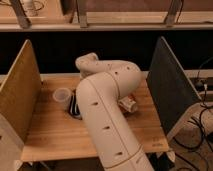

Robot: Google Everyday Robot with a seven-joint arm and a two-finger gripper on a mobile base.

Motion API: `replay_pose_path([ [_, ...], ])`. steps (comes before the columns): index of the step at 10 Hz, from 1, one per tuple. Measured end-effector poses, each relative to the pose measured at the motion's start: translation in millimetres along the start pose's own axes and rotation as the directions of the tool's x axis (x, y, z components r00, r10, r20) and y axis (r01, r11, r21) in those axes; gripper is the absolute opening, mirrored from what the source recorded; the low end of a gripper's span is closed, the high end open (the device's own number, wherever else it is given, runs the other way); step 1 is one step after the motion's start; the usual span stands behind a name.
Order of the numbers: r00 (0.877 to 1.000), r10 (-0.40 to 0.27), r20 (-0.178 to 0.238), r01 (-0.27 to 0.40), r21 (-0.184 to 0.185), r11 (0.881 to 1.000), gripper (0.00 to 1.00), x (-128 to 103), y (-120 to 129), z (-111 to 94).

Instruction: Drag the pepper across the table

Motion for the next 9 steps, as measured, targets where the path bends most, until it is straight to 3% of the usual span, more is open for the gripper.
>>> replay_pose_path([
  [8, 0.998, -0.062, -0.007, 0.062, -0.062, 0.996, 0.79, -17, 26, 19],
  [9, 0.998, -0.061, -0.002, 0.061, -0.077, 0.995, 0.72, -20, 30, 22],
])
